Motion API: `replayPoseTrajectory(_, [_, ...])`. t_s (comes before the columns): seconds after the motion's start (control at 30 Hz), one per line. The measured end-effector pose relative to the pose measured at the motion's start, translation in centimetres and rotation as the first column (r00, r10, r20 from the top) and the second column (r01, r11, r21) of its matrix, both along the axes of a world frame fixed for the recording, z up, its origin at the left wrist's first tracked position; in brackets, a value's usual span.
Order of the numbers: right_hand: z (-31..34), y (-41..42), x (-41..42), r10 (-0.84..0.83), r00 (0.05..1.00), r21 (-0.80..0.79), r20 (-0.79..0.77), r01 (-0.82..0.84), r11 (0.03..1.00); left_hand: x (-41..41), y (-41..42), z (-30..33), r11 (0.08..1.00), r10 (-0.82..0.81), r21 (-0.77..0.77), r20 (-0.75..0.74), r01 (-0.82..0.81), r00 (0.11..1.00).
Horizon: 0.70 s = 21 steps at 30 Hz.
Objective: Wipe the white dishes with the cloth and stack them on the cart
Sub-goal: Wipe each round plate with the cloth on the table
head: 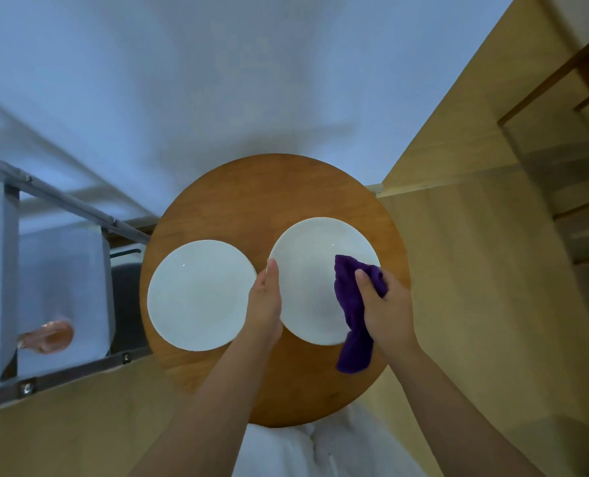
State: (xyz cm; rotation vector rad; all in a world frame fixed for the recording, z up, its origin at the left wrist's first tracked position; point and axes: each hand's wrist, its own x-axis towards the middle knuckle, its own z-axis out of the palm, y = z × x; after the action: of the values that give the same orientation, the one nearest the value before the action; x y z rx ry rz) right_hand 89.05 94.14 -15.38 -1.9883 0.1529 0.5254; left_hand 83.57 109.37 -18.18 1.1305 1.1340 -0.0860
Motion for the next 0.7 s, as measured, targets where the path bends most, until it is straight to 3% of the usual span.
replayPoseTrajectory(0.1, [1.9,1.8,0.4,0.044,0.991,-0.017,0.125,-0.042,0.999,-0.7,0.5,2.5,0.997,0.033,-0.065,0.024,-0.032,0.999])
replayPoseTrajectory(0.23, [4.4,5.0,0.3,0.227,0.924,-0.12,0.308,-0.199,0.973,-2.2,1.3,5.7,0.993,0.087,-0.087,0.082,-0.08,0.993])
replayPoseTrajectory(0.33, [5.5,6.8,-0.5,0.457,0.81,-0.515,0.369,-0.231,0.826,-3.3,1.8,8.1,0.992,0.123,-0.054,0.164,-0.116,0.979])
replayPoseTrajectory(0.4, [6.3,7.9,-1.4,0.505,0.76,-0.632,0.408,-0.164,0.758,-4.0,2.1,9.6,0.989,0.145,-0.057,0.205,-0.136,0.968])
replayPoseTrajectory(0.7, [11.2,14.5,-3.9,0.473,0.678,-0.502,0.562,-0.175,0.847,-7.2,4.6,14.4,0.974,0.224,-0.038,0.349,-0.225,0.91])
